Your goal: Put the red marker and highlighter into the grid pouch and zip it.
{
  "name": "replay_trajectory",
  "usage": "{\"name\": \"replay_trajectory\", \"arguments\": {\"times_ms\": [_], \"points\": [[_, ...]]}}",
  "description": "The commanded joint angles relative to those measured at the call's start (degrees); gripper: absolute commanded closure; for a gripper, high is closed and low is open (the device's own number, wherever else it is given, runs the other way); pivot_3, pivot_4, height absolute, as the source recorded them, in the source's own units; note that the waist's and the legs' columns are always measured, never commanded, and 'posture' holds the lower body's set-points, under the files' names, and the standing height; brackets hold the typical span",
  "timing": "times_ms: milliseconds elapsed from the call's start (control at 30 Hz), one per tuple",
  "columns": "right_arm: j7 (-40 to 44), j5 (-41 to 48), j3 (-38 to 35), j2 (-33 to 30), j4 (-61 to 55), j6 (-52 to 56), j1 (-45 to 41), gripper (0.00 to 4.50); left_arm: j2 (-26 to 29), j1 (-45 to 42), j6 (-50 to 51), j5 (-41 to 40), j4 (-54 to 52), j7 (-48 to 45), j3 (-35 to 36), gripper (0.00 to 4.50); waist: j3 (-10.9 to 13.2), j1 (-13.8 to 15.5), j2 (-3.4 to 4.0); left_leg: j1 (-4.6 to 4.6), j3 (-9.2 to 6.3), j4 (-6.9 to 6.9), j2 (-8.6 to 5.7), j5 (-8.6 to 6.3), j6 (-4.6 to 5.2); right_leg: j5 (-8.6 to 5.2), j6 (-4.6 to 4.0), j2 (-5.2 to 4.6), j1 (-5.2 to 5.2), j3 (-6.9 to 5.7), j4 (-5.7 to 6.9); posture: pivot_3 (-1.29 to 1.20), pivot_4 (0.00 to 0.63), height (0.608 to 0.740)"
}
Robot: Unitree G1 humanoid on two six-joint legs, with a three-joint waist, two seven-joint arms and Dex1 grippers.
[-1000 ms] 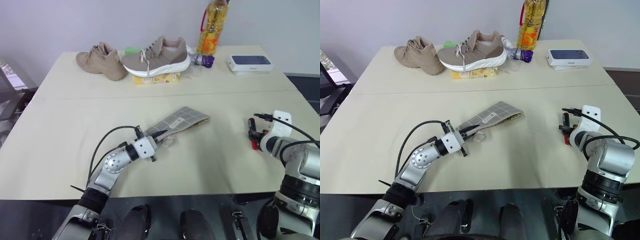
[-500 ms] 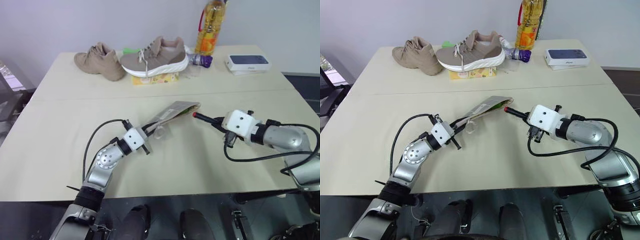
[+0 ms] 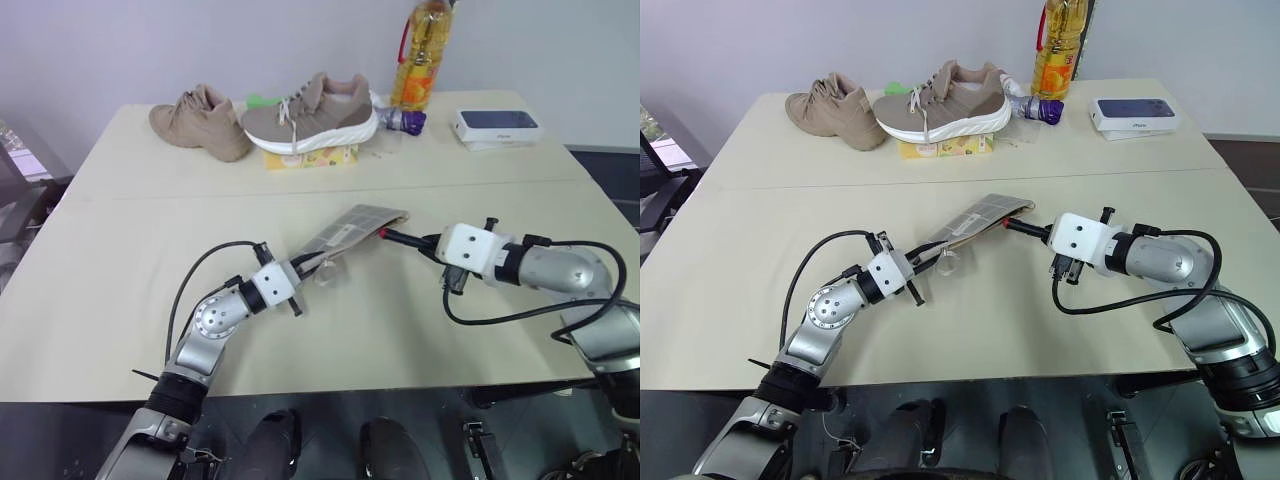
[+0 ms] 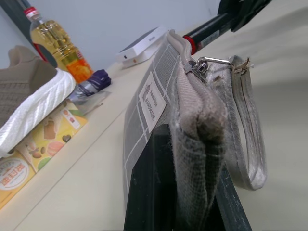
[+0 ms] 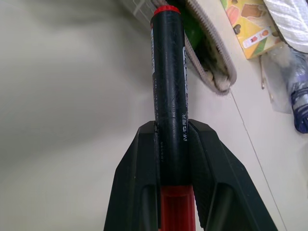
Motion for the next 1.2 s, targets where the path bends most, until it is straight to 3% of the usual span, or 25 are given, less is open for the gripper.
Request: {"name": "replay_trajectory", "arguments": {"times_ms": [33,500,1200], "points": [[1.22,0.36,-1.04,-0.33,-1.83,-0.90,-1.06,4.20,0.22,-0.19,-1.12,0.14,-2.08,-0.01,-0.13,4.50,0.00,0.00,0.00,0.00,0.00,0.00,0.00,0.00,0.00,0.00,0.00,0.00,0.00,0.00,0.00,0.00,0.150,0.739],[4.60,0.89,-3.69,-2.98,-0.82,-2.28,-1.18,4.20,0.09,-0.10,-1.61,0.64,-1.56,0.01,-0.23,4.50,0.00,0.01,0.00,0.00,0.00,0.00,0.00,0.00,0.00,0.00,0.00,0.00,0.00,0.00,0.00,0.00,0.150,0.739],[7.03,-11.05,10.54,2.21,-3.43,-14.18,-10.06,4.20,-1.11,-1.41,-0.89,-0.53,-5.29,-4.98,-3.33,4.50,0.00,-0.11,0.00,0.00,0.00,0.01,0.00,0.00,-0.01,0.00,0.00,0.00,-0.01,0.00,0.00,0.00,0.150,0.739]]}}
